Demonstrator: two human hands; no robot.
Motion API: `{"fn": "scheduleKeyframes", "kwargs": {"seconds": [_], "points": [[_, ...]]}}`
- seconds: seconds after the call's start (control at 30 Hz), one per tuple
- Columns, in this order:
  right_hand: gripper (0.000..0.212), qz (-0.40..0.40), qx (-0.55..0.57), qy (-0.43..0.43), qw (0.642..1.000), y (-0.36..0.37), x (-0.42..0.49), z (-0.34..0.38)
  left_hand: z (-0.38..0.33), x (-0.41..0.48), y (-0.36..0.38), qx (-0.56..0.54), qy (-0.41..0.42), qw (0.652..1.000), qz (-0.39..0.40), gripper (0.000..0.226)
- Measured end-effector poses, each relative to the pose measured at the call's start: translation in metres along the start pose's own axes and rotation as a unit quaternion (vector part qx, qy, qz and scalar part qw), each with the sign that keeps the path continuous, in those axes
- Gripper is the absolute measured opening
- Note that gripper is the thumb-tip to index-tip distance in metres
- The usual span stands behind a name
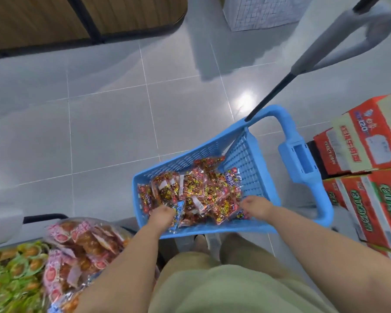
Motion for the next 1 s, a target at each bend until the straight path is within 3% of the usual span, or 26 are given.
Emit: {"fn": "scheduleKeyframes", "kwargs": {"seconds": [0.1, 0.17, 0.27, 0.33, 0.5, 0.6, 0.67, 0.73, 0.8, 0.9, 1.0], "points": [[0.024, 0.021, -0.005, -0.004, 1.000, 0.009, 0.023, 0.010, 0.001, 0.015, 0.007, 0.003, 0.000, 1.000, 0.016, 0.015], [0.023, 0.033, 0.000, 0.002, 0.999, 0.017, 0.038, 0.015, 0.003, 0.026, 0.018, -0.004, -0.018, 0.999, 0.042, 0.067], [0.026, 0.051, 0.020, -0.007, 0.998, 0.027, 0.057, 0.016, 0.005, 0.042, 0.035, 0.034, -0.008, 0.999, 0.030, 0.091], [0.026, 0.069, 0.009, -0.007, 0.998, 0.032, 0.066, 0.014, 0.011, 0.052, 0.040, 0.062, -0.015, 0.998, 0.022, 0.091], [0.024, 0.061, 0.056, -0.001, 0.997, 0.040, 0.082, 0.013, 0.017, 0.056, 0.027, 0.114, -0.015, 0.992, -0.045, 0.054], [0.022, 0.055, 0.135, 0.016, 0.989, 0.046, 0.085, 0.021, 0.014, 0.050, 0.010, -0.009, -0.022, 0.995, -0.101, 0.036], [0.022, 0.093, 0.259, 0.071, 0.959, 0.050, 0.084, 0.031, 0.010, 0.042, 0.000, -0.135, -0.032, 0.984, -0.110, 0.032], [0.034, 0.152, 0.365, 0.102, 0.913, 0.052, 0.083, 0.043, 0.003, 0.031, -0.006, -0.245, -0.026, 0.968, -0.053, 0.036], [0.044, 0.191, 0.397, 0.086, 0.894, 0.054, 0.085, 0.054, -0.007, 0.017, -0.007, -0.336, -0.022, 0.941, 0.034, 0.036], [0.044, 0.171, 0.416, 0.045, 0.892, 0.054, 0.090, 0.063, -0.018, 0.006, 0.001, -0.459, -0.024, 0.879, 0.130, 0.028], [0.036, 0.121, 0.445, -0.006, 0.887, 0.050, 0.097, 0.063, -0.025, 0.007, 0.010, -0.481, -0.021, 0.859, 0.175, 0.018]]}}
Point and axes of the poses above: each hand's wrist, its own x-axis towards the middle knuckle, its own y-axis out of the palm, z = x × y, the point moved 1 cm from there along x, towards the middle knuckle, and after that the axes turned 2 degrees about -y, right-handed, at the moved point
